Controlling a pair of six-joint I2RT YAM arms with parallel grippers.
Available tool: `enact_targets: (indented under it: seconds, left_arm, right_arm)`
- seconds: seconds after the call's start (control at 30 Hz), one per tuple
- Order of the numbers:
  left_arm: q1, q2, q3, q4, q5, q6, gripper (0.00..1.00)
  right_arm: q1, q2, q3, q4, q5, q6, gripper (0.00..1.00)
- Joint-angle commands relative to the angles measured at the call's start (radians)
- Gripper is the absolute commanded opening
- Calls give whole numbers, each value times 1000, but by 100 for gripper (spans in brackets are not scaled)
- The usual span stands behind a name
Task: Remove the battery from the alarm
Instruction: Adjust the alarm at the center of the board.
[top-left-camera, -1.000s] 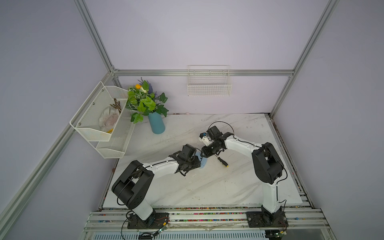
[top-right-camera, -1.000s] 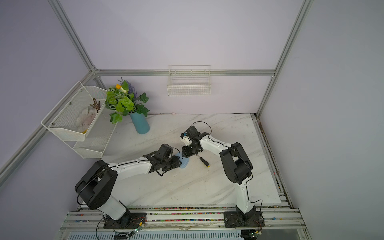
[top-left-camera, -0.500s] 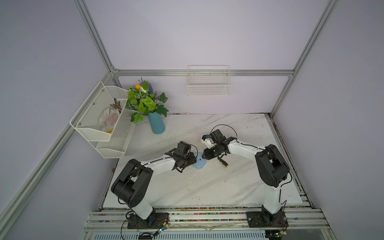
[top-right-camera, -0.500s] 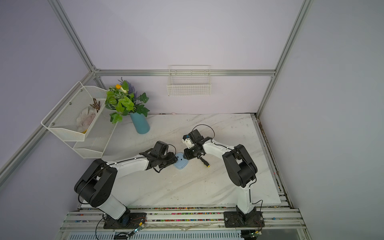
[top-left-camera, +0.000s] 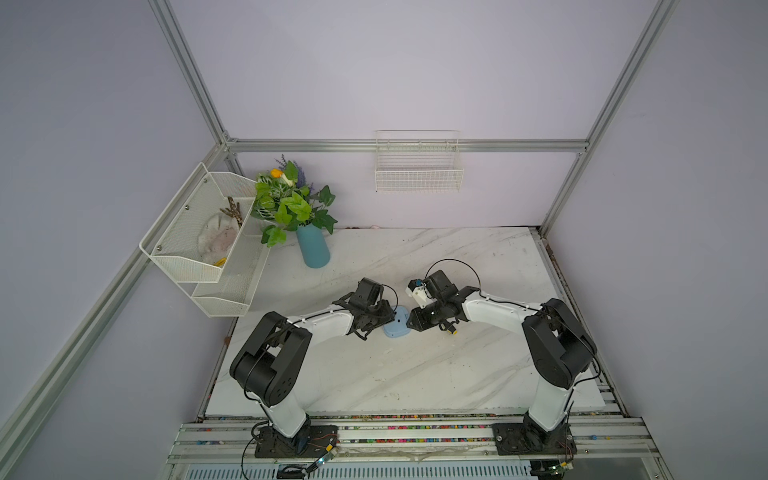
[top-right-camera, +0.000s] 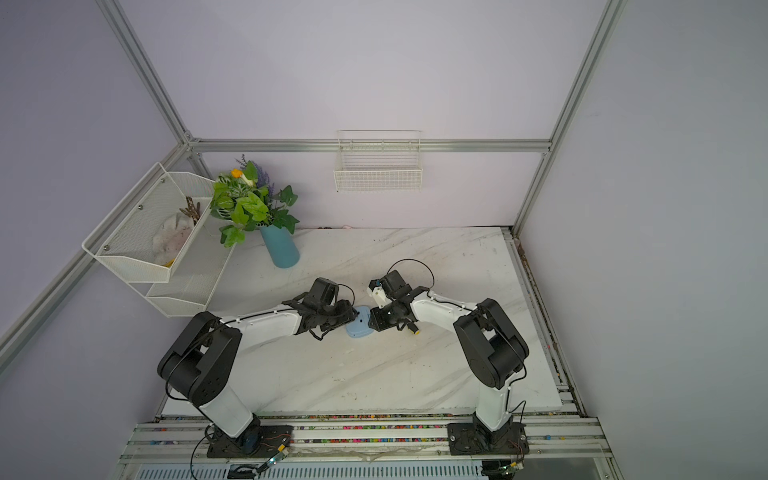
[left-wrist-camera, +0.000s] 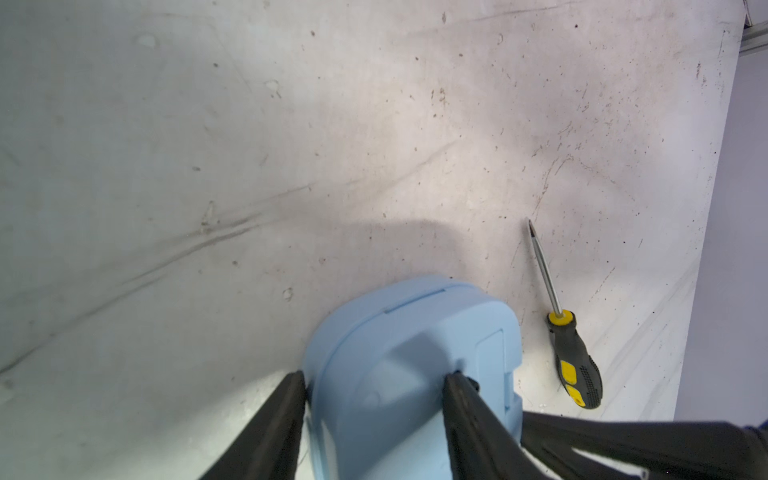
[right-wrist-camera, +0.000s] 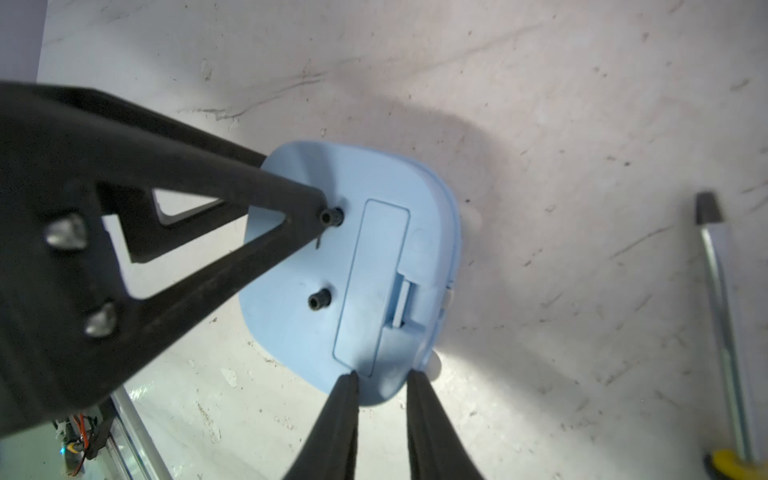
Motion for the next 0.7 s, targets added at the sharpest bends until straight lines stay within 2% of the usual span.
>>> enact_targets:
  seconds: [0.0, 0.2, 0.4, 0.67]
  left_arm:
    - [4, 40, 70, -91, -21, 42, 58]
    - [6, -3, 70, -140, -28, 77, 63]
    - [7, -49, 21, -125, -3, 71, 63]
    - [7, -26, -8, -32, 19, 35, 60]
  right_arm:
    - [35, -17, -23, -60, -17, 22, 26]
    - [38, -83, -18, -80, 46, 41, 29]
    - [34, -167, -20, -66, 125, 93, 42]
    - [27, -127, 6, -27, 114, 128, 42]
